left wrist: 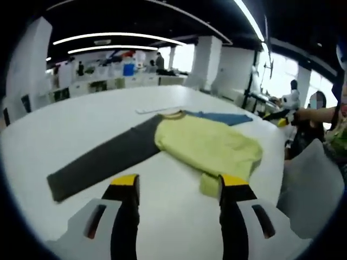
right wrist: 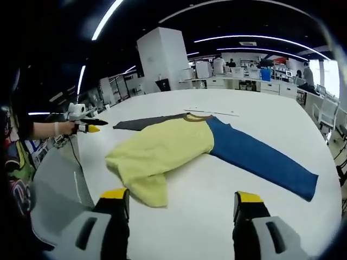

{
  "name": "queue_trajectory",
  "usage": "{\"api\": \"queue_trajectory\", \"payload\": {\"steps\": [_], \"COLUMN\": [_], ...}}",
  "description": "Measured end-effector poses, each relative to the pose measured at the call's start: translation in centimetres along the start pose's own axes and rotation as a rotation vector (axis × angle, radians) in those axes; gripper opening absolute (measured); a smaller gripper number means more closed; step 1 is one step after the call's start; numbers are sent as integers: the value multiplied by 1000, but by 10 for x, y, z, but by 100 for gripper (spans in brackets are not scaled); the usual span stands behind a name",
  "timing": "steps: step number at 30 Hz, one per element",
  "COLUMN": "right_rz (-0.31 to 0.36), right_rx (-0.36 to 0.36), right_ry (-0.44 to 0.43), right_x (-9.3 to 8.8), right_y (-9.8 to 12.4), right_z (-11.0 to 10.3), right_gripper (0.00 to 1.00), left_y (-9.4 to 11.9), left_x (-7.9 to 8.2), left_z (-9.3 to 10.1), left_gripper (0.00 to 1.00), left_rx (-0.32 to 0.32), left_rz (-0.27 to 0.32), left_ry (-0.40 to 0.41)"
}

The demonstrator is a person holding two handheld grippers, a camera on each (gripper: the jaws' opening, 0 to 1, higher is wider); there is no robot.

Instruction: Fold the garment on the visible template until the final outline fits inside the template.

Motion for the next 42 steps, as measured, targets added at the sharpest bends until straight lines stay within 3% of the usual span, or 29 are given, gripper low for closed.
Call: {"api": "queue_trajectory", "payload": {"steps": [4,9,13,24,34,42], "right_rz": [-9,-27,-39,-63,-81,-107], "right_rx": [24,48,60,32,43,41], "right_ry": [-17,-35,-41,-68,-81,-90], "right_x": [-3,-12,-16,-24,-26,-30], "right_y": [-10,-25,-37,-64,-74,-77], "right_z": [-5,-10,-19,-20,-23,-18], "right_gripper": [72,59,57,32,26,20], "left_y": [-9,-22,-29,-49,-64,-69], "left_x": [-4,-10,-14,-30,-38,-44], "left_z": [4,13,23,30,36,35], "left_gripper": [49,46,41,31,20,16], "left_rx": [-26,-61,-92,-155,-189,-173], "left_rz": [-6,-24,-33,-88,-122,-136], "left_ry": [5,13,20,18,40,64]}}
Point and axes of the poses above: the point that each gripper's makers call its tool centre point, and the gripper's own axes: y roughly backward along the fingers, z roughly to its right, x roughly out of its top, the point moved 5 cm from there along y, roughly backward along the fingers, and after that the axes turned 9 degrees about x, right-handed, at the moved point
